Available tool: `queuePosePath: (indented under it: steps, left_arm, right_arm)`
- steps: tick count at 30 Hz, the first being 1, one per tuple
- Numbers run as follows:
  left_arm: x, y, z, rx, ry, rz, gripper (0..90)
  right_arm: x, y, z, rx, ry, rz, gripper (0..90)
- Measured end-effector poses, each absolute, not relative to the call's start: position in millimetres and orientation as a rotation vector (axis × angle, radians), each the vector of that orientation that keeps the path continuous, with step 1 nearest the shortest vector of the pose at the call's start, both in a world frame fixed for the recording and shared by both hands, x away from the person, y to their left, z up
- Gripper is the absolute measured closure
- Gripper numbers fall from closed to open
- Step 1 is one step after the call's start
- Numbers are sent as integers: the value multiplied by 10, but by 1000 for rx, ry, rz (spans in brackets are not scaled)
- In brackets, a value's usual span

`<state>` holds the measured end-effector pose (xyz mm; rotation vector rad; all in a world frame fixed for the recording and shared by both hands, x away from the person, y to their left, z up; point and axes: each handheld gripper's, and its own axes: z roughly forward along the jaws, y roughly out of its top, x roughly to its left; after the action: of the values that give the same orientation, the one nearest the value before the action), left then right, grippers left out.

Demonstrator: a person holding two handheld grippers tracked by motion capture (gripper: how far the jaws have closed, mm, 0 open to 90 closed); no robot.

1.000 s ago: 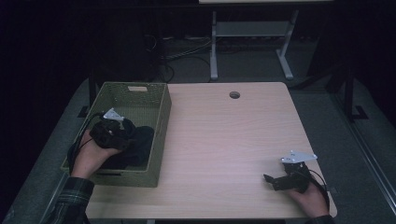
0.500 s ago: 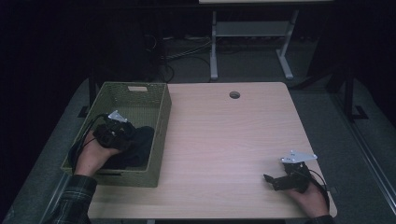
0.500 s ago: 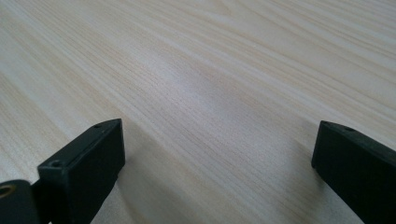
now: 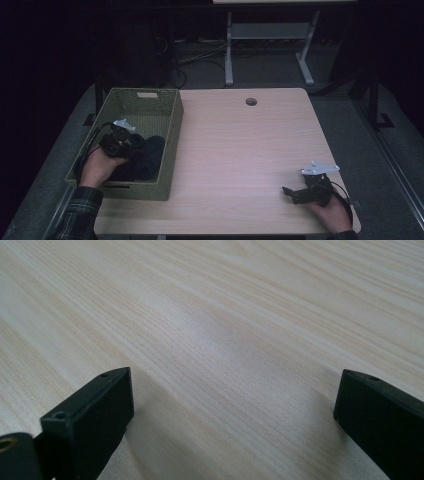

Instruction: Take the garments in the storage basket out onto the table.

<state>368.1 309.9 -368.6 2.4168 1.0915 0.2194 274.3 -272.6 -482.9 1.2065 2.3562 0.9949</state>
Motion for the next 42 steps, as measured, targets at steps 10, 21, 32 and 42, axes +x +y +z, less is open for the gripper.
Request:
queuePosePath:
  steps: [10, 21, 32, 42]
  left_arm:
    - [3646, 3075, -3392, 2431, 1074, 211, 718]
    - [3676, 3012, -2961, 2461, 1044, 257, 720]
    - [3665, 3029, -2618, 2451, 1030, 320, 720]
    - [3666, 2982, -2382, 2447, 1008, 356, 722]
  right_arm:
    - [2743, -2726, -4829, 1207, 2356, 995, 24]
    - [2743, -2726, -4829, 1207, 2356, 995, 24]
    - [2740, -2725, -4827, 1210, 2357, 997, 24]
    - [2740, -2725, -4827, 1210, 2356, 996, 24]
